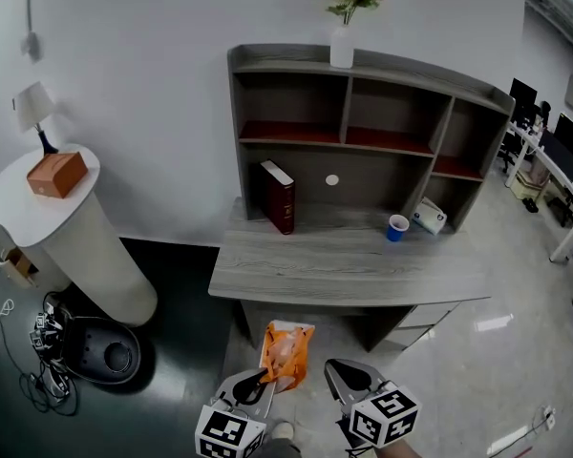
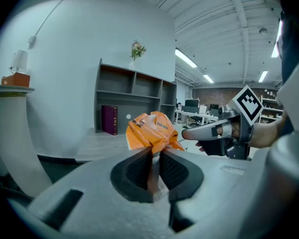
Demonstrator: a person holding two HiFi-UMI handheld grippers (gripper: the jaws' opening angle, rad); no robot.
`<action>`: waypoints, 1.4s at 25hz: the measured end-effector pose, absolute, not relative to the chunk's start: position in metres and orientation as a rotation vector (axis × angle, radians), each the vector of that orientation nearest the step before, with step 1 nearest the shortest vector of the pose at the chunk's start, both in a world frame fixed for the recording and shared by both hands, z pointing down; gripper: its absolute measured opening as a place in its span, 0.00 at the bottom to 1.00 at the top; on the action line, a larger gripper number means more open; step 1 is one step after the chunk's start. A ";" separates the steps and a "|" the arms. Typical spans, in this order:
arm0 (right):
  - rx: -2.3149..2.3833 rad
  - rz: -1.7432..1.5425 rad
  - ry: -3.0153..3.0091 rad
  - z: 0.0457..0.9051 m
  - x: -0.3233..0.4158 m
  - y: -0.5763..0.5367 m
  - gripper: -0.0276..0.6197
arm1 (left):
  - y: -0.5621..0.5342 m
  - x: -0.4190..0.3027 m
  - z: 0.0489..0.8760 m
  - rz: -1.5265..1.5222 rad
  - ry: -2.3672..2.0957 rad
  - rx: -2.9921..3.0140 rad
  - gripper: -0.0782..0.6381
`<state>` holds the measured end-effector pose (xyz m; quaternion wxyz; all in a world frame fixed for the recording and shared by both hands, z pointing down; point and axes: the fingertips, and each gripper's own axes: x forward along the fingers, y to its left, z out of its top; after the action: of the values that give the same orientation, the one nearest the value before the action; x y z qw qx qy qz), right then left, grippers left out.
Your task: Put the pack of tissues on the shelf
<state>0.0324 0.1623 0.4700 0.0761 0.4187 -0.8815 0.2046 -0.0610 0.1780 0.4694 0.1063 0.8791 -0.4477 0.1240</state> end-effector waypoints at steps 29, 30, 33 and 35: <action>1.272 0.514 -2.614 0.456 -0.020 0.031 0.05 | 0.051 -0.112 0.453 0.318 -1.300 2.631 0.12; 1.269 0.510 -2.617 0.456 -0.019 0.025 0.05 | 0.046 -0.111 0.452 0.314 -1.306 2.631 0.12; 1.240 0.499 -2.643 0.454 -0.022 0.005 0.05 | 0.030 -0.114 0.451 0.328 -1.330 2.606 0.12; 1.214 0.480 -2.661 0.449 -0.022 -0.007 0.05 | 0.017 -0.112 0.449 0.331 -1.346 2.586 0.12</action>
<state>-0.0219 -0.0065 0.4491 0.0888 0.4078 -0.8943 0.1612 -0.1118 0.0174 0.4489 0.1035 0.8766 -0.4564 0.1123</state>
